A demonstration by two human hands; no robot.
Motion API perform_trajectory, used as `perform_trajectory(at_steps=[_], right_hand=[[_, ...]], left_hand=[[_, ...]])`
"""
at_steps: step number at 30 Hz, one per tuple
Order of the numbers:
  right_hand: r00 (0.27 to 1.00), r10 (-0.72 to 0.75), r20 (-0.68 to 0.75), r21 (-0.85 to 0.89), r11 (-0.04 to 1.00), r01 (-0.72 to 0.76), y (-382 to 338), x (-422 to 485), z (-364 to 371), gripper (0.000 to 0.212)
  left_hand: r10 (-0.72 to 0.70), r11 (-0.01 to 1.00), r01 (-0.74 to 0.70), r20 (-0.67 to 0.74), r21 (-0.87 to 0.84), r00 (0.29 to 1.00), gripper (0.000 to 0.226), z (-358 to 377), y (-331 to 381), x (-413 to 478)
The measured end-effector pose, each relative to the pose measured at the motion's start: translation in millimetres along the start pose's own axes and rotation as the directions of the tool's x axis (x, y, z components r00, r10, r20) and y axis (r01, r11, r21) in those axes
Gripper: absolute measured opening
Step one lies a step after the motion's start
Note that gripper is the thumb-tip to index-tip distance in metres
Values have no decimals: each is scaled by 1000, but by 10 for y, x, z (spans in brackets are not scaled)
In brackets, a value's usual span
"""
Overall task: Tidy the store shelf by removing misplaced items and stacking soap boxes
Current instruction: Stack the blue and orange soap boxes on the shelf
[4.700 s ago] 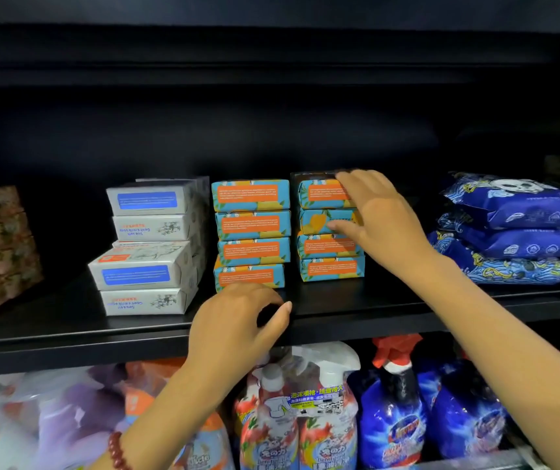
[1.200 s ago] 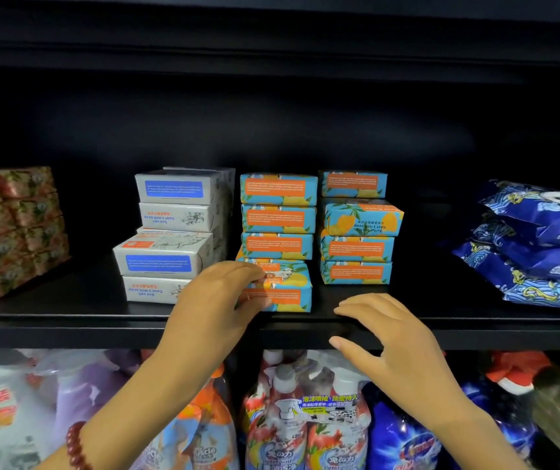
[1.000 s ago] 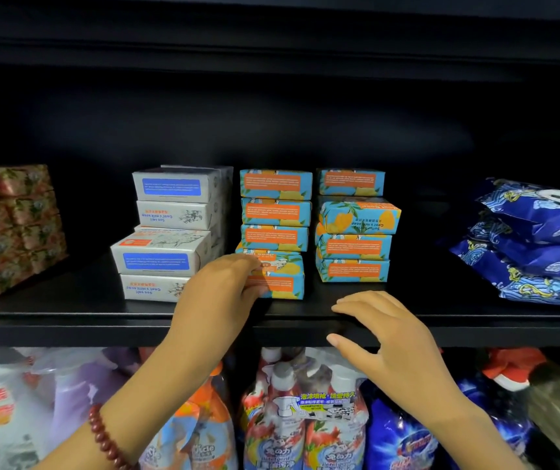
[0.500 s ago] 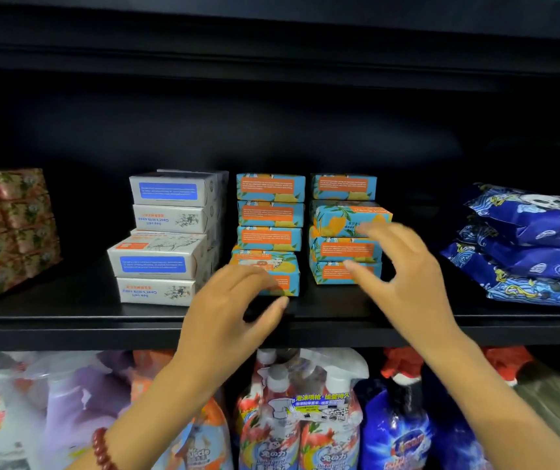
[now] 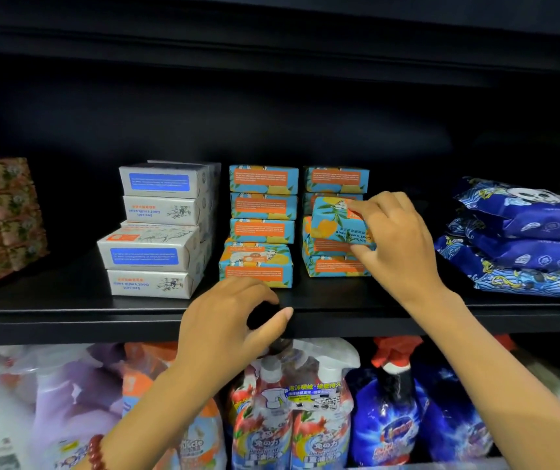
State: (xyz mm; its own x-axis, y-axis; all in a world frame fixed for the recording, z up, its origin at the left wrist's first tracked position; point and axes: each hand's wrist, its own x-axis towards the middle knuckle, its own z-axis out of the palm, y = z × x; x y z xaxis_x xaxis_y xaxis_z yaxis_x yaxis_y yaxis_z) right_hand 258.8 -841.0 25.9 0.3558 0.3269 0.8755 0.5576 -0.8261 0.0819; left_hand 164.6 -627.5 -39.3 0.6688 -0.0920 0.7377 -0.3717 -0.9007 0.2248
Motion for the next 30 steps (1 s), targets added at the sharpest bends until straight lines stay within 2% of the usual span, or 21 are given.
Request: perform_trajectory(at_steps=[2, 4, 6, 8, 9, 11, 13, 15, 16, 18, 20, 22, 24, 27, 30], right_hand=[[990, -83, -118, 44, 995, 89, -19, -90, -68, 38], [955, -163, -249, 82, 979, 189, -88, -200, -146, 29], [900, -243, -361, 98, 950, 296, -208, -314, -211, 24], [841, -326, -431, 79, 915, 395, -326, -401, -246, 22], [811, -365, -457, 59, 897, 437, -373, -426, -255, 23], [760, -434, -484, 12, 865, 502, -449, -456, -255, 26], [736, -474, -484, -18, 846, 533, -487, -471, -240, 25], [748, -482, -457, -2, 841, 540, -489, -479, -229, 26], [762, -481, -434, 18, 841, 541, -482, -480, -235, 27], [803, -464, -374, 80, 846, 527, -454, -496, -256, 28], [873, -370, -318, 194, 876, 442, -447, -523, -314, 29], [944, -183, -273, 333, 903, 272, -474, -535, -395, 33], [987, 25, -159, 457, 888, 52, -509, -513, -454, 46], [970, 208, 127, 627, 741, -241, -535, -438, -492, 65], [924, 235, 300, 681, 625, -380, -545, -390, -508, 78]], left_hand=[[-52, 998, 52, -5, -38, 999, 41, -13, 16, 7], [-155, 961, 146, -19, -237, 988, 41, -51, 47, 35], [-258, 810, 222, 11, -543, 966, 33, -101, 117, 87], [-342, 582, 305, 113, -754, 933, 37, -201, 257, 144], [-363, 491, 355, 184, -795, 914, 45, -245, 305, 168], [-346, 402, 423, 293, -812, 891, 52, -316, 370, 190], [-312, 327, 455, 360, -828, 879, 40, -349, 398, 183], [-311, 238, 463, 385, -854, 869, 24, -352, 398, 175], [-329, 222, 453, 371, -863, 868, 23, -347, 391, 166], [-391, 293, 388, 261, -874, 882, 29, -305, 348, 145], [-402, 399, 320, 150, -859, 903, 33, -302, 345, 140], [-381, 382, 281, 127, -881, 916, 27, -324, 348, 149], [-358, 378, 266, 125, -887, 925, 30, -338, 350, 164], [-296, 454, 221, 88, -863, 951, 29, -296, 326, 164], [-254, 467, 189, 74, -864, 964, 28, -269, 332, 143]])
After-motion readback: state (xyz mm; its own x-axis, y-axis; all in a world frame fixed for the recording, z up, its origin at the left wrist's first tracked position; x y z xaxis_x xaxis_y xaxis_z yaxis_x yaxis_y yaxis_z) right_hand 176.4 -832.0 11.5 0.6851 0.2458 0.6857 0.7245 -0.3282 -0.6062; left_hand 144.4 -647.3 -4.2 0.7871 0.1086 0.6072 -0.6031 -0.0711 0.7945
